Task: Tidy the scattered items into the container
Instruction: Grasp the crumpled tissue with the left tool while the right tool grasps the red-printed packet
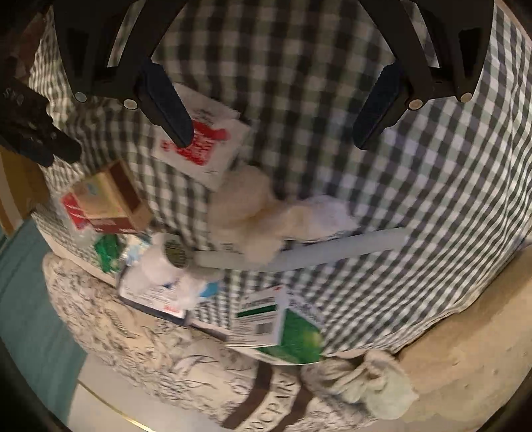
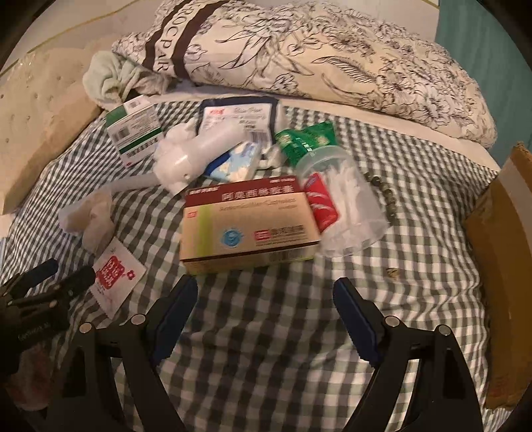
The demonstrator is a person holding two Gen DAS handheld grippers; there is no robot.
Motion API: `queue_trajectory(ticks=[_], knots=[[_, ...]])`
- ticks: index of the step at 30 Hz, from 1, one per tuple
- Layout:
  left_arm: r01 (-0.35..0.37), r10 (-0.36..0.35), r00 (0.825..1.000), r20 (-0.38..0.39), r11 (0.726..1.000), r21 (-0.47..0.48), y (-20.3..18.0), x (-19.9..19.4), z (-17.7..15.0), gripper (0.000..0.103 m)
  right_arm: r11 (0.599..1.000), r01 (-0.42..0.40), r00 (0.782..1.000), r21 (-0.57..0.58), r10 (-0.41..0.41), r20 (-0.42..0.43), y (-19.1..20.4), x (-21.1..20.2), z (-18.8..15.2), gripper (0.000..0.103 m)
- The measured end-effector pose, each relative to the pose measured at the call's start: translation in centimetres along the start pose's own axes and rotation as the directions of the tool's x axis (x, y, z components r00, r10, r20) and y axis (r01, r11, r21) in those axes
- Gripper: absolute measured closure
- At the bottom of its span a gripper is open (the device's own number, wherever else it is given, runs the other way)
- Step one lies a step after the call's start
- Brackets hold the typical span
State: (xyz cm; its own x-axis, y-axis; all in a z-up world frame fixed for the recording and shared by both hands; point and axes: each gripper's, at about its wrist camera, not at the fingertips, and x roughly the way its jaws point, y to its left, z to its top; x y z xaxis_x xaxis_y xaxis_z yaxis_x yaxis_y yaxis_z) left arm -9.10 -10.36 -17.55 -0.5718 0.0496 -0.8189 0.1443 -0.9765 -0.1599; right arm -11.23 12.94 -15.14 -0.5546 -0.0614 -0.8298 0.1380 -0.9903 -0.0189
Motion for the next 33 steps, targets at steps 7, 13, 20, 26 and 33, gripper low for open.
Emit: queue_trajectory(ticks=[7, 13, 20, 26, 33], knots=[[-0.018, 0.019, 0.999, 0.033, 0.999, -0.029, 1.5, 0.4, 1.3, 0.004, 0.998, -0.044, 0.999, -0.052, 0.044, -0.01, 2.8, 0.5, -0.2, 0.019], [0.008, -0.009, 0.999, 0.037, 1.0, 0.025, 0.6, 1.2, 3.2, 0.004, 0.994, -0.078, 0.997, -0.08, 0.076, -0.021, 4.7, 0.8, -0.1, 0.019], [0.046, -0.048, 0.998, 0.027, 0.997, 0.067, -0.1, 2.6, 4.5, 0.004, 0.987, -0.093, 0.995, -0.129, 0.089, -0.04, 6.8, 1.4, -0.2, 0.019], [0.093, -0.095, 0.995, 0.028, 0.992, 0.084, -0.3, 3.3, 4.6, 0.004, 0.981, -0.091, 0.995, -0.169, 0.084, -0.052, 8.3, 2.2, -0.2, 0.019], [0.113, -0.112, 0.994, -0.01, 0.992, 0.049, 0.9, 4.6, 4.8, 0.047, 0.967, -0.124, 0.992, -0.221, 0.114, -0.055, 10.5, 2.7, 0.1, 0.019]])
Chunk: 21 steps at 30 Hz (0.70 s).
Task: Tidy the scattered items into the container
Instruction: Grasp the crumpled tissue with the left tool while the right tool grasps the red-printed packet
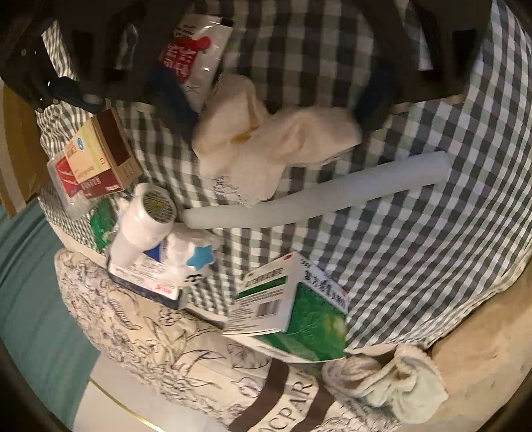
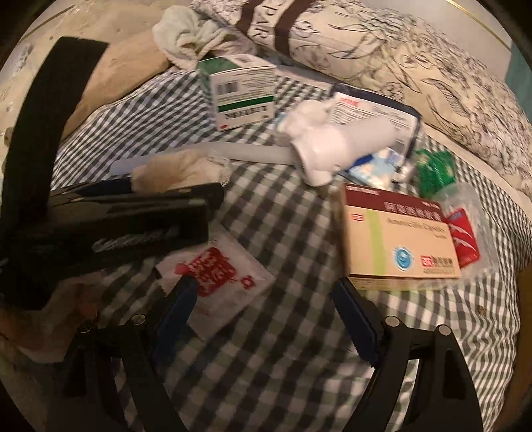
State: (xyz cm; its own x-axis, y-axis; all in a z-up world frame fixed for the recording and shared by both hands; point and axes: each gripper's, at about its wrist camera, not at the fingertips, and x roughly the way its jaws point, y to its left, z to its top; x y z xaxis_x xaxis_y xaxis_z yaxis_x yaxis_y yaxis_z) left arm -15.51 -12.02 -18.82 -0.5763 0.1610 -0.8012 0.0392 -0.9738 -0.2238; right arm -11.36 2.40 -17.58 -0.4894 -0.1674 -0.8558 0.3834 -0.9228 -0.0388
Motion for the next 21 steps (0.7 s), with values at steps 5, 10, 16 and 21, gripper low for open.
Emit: queue_trajectory(ticks=[5, 10, 16, 21], knots=[[-0.008, 0.008, 1.0, -0.009, 1.0, 0.006, 1.0, -0.3, 0.1, 0.074, 0.999, -0.029, 1.0, -0.036, 0.029, -0.01, 1.3, 0.8, 0.5, 0.019], [-0.035, 0.035, 0.999, -0.002, 0.999, -0.002, 1.7, -0.8, -0.1, 0.08, 0.997, -0.051, 0.998, -0.059, 0.05, -0.022, 2.3, 1.5, 0.8, 0.019], [-0.013, 0.012, 1.0, -0.028, 0.999, -0.035, 3.0, -0.6, 0.0, 0.08, 0.992, -0.036, 0.998, -0.12, 0.03, -0.053, 3.9, 2.5, 0.5, 0.019], [-0.005, 0.004, 1.0, -0.017, 1.0, -0.029, 3.1, -0.9, 0.0, 0.084, 0.992, -0.032, 0.998, -0.119, 0.026, -0.051, 3.7, 2.8, 0.4, 0.019]])
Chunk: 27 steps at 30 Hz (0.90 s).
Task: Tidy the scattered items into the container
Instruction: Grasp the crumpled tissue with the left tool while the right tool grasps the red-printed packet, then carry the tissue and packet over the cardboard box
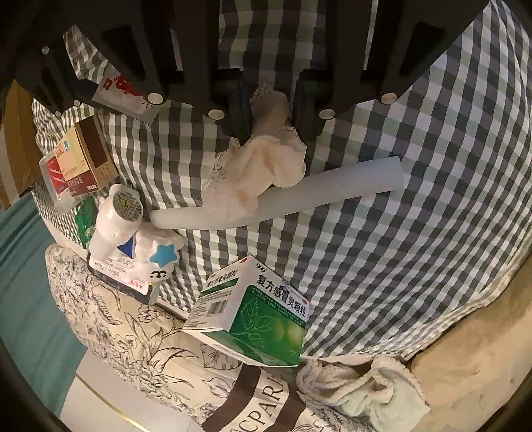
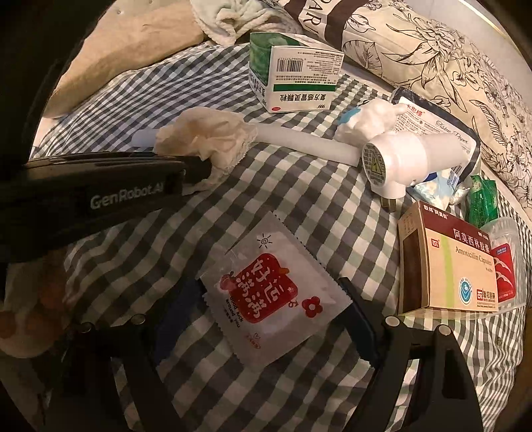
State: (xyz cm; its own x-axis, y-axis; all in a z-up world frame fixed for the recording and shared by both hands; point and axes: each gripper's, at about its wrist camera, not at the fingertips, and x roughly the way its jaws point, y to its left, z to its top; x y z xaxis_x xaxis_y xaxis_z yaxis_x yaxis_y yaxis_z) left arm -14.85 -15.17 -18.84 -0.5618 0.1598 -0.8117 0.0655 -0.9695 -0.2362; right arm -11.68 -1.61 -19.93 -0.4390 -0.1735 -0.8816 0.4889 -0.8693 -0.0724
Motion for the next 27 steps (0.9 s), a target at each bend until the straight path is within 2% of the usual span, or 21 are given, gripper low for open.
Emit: queue_trajectory(ticks=[2, 3, 5, 7, 10, 13, 16, 27], knots=[[0.014, -0.014, 1.0, 0.009, 1.0, -0.005, 0.1, -0.4, 0.0, 0.084, 1.0, 0.0, 1.0, 0.005, 0.0, 0.006, -0.1, 0.0, -0.1, 0.023], [0.018, -0.018, 1.0, 0.017, 1.0, -0.007, 0.2, -0.6, 0.0, 0.084, 1.0, -0.002, 1.0, 0.01, 0.002, 0.009, -0.3, -0.1, -0.1, 0.03], [0.021, -0.021, 0.999, 0.029, 1.0, -0.011, 0.3, -1.1, 0.0, 0.084, 1.0, -0.017, 1.0, 0.025, 0.017, 0.018, -0.7, -0.5, 0.0, 0.047], [0.02, -0.019, 0.999, 0.042, 1.0, -0.02, 0.5, -1.5, -0.1, 0.084, 0.999, -0.02, 1.0, 0.043, 0.02, 0.022, -1.2, -0.9, 0.1, 0.079], [0.009, -0.007, 0.999, 0.052, 1.0, -0.027, 0.6, -2.2, -0.4, 0.084, 0.996, -0.043, 0.999, 0.076, 0.042, 0.016, -2.2, -1.1, 0.1, 0.091], [-0.02, 0.022, 0.998, 0.059, 0.999, -0.026, 0.6, -2.8, -0.9, 0.084, 0.992, -0.071, 0.997, 0.1, 0.07, 0.02, -2.7, -1.5, -0.1, 0.099], [-0.044, 0.046, 0.997, 0.064, 0.999, -0.017, 0.3, -3.5, -1.6, 0.084, 0.99, -0.084, 0.996, 0.11, 0.081, 0.037, -2.9, -2.5, -0.3, 0.1], [-0.065, 0.061, 0.995, 0.075, 0.996, 0.06, -3.5, -6.2, -4.0, 0.084, 0.987, -0.084, 0.991, 0.136, 0.069, 0.113, -4.4, -6.8, -1.6, 0.101]])
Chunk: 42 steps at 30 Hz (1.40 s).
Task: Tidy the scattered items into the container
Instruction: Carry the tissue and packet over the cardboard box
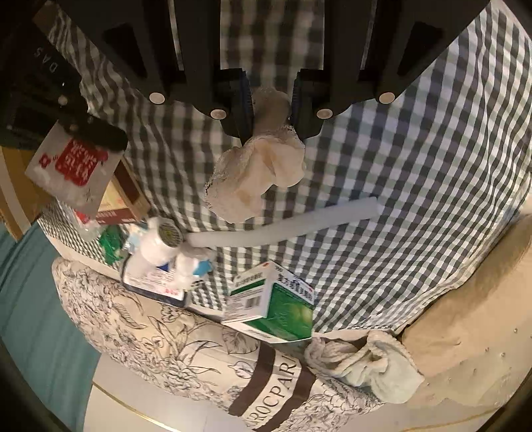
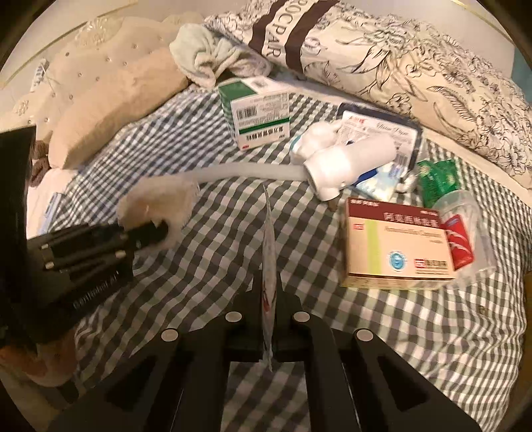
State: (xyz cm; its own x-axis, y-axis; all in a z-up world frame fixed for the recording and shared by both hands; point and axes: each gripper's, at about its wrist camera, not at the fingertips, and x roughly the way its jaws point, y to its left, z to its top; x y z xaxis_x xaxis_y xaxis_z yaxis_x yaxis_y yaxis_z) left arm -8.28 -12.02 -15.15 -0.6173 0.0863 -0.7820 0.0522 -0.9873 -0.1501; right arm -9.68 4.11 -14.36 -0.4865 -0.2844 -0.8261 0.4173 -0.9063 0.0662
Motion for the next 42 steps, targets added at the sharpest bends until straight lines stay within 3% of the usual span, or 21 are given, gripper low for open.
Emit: queue_trajectory(ticks=[11, 21, 28, 42], knots=[[0.026, -0.03, 0.998, 0.053, 0.998, 0.062, -4.7, -5.0, 0.0, 0.084, 1.0, -0.013, 0.996, 0.017, 0.012, 0.083, -0.9, -5.4, -0.6, 0.101], [-0.001, -0.013, 0.995, 0.096, 0.99, 0.14, -8.0, -8.1, 0.1, 0.084, 1.0, -0.008, 0.989, 0.027, 0.004, 0.145, -1.4, -9.6, -1.3, 0.101], [-0.01, -0.008, 0.991, 0.135, 0.991, 0.131, -8.8, -10.2, 1.0, 0.084, 0.999, 0.006, 0.981, 0.039, -0.014, 0.193, -2.1, -12.2, -1.3, 0.101], [0.047, -0.078, 0.984, 0.16, 0.98, 0.193, -16.1, -12.3, 2.6, 0.084, 0.992, 0.069, 0.962, 0.108, -0.095, 0.258, -7.2, -17.3, -2.2, 0.101]])
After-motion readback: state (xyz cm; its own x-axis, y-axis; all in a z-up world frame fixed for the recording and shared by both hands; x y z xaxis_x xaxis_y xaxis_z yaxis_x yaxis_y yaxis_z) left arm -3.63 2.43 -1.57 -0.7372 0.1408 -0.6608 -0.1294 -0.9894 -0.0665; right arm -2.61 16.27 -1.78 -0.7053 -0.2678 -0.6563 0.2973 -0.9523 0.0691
